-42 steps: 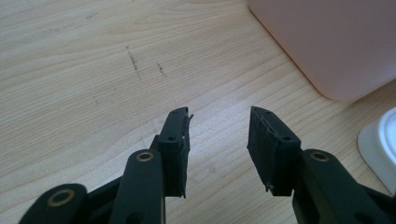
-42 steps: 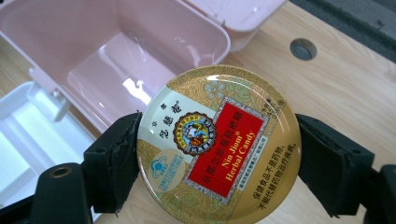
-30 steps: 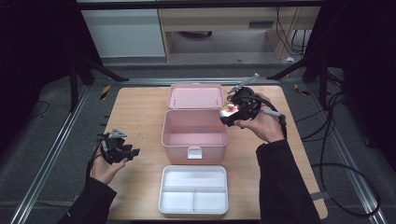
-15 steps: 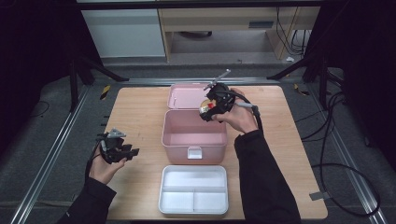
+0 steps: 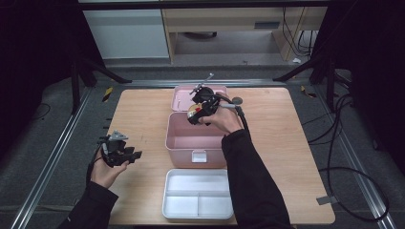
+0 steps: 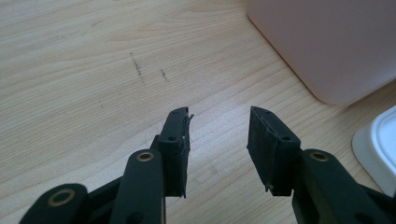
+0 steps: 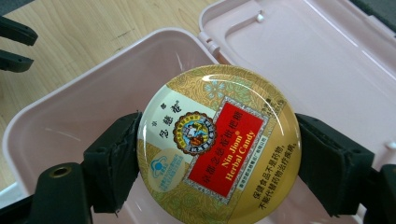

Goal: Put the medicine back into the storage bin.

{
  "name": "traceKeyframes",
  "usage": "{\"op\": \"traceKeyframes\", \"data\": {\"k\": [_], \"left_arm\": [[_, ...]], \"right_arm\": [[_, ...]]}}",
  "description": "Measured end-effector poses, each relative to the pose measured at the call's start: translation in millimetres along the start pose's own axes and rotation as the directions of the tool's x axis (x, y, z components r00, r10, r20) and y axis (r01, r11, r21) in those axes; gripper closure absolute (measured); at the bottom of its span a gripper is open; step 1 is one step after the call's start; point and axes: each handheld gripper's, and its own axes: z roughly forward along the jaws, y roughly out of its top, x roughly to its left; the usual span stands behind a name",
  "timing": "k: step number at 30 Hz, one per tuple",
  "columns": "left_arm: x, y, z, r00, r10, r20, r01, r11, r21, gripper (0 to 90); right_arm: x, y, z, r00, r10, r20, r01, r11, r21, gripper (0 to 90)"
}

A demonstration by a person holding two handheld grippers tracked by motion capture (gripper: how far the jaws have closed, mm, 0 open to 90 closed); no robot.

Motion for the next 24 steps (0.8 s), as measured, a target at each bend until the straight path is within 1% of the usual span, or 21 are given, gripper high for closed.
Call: {"op": "traceKeyframes", "data": {"k": [3, 4, 5, 6, 7, 10, 11, 13, 16, 21, 24], "left_arm": [[-0.1, 0.3, -0.8, 1.0, 0.001, 0.0, -0.001, 1.0, -0.001, 58.3], [-0.1, 0.3, -0.8, 1.0, 0.001, 0.0, -0.001, 1.0, -0.001, 58.4], [-0.2, 0.3, -0.9, 1.0, 0.001, 0.0, -0.001, 1.0, -0.003, 58.4], [-0.2, 0.3, -0.9, 1.0, 0.001, 0.0, -0.001, 1.0, -0.003, 58.3], [-0.3, 0.5, -1.1, 1.0, 0.001, 0.001, -0.001, 1.0, -0.001, 58.3], [-0.7, 0.5, -1.2, 1.0, 0.004, 0.002, -0.004, 1.0, 0.0, 58.3], [-0.8, 0.5, -1.3, 1.0, 0.005, 0.003, -0.005, 1.0, -0.001, 58.2], [-0.8, 0.6, -1.4, 1.0, 0.005, 0.003, -0.005, 1.0, -0.001, 58.2], [-0.8, 0.5, -1.7, 1.0, 0.006, 0.003, -0.006, 1.0, 0.0, 58.2], [-0.7, 0.6, -2.1, 1.0, 0.007, 0.003, -0.007, 1.0, -0.003, 58.0], [-0.8, 0.8, -2.3, 1.0, 0.008, 0.003, -0.008, 1.0, -0.004, 57.9]], "right_arm": [[1.9, 2.4, 9.9, 1.0, -0.005, -0.004, 0.005, 1.0, 0.013, 20.5], [1.9, 2.4, 9.9, 1.0, -0.005, -0.004, 0.005, 1.0, 0.013, 20.5], [3.5, 3.9, 15.9, 0.9999, -0.008, -0.011, 0.008, 1.0, 0.019, 20.5], [3.5, 3.9, 15.9, 0.9999, -0.008, -0.011, 0.008, 1.0, 0.019, 20.5], [5.5, 5.0, 22.0, 0.9998, -0.012, -0.017, 0.013, 1.0, 0.025, 20.5], [8.8, 6.7, 31.2, 0.9996, -0.012, -0.026, 0.013, 0.999, 0.041, 20.5], [9.1, 7.0, 34.5, 0.9993, -0.022, -0.03, 0.024, 0.999, 0.041, 20.5], [11.5, 7.8, 40.5, 0.9991, -0.024, -0.034, 0.026, 0.998, 0.056, 20.5], [14.4, 8.4, 48.8, 0.9986, -0.037, -0.037, 0.04, 0.996, 0.078, 20.5], [18.8, 6.6, 60.9, 0.9971, -0.065, -0.04, 0.069, 0.989, 0.129, 20.5], [20.0, 4.9, 66.3, 0.997, -0.061, -0.049, 0.067, 0.988, 0.14, 20.5]]}}
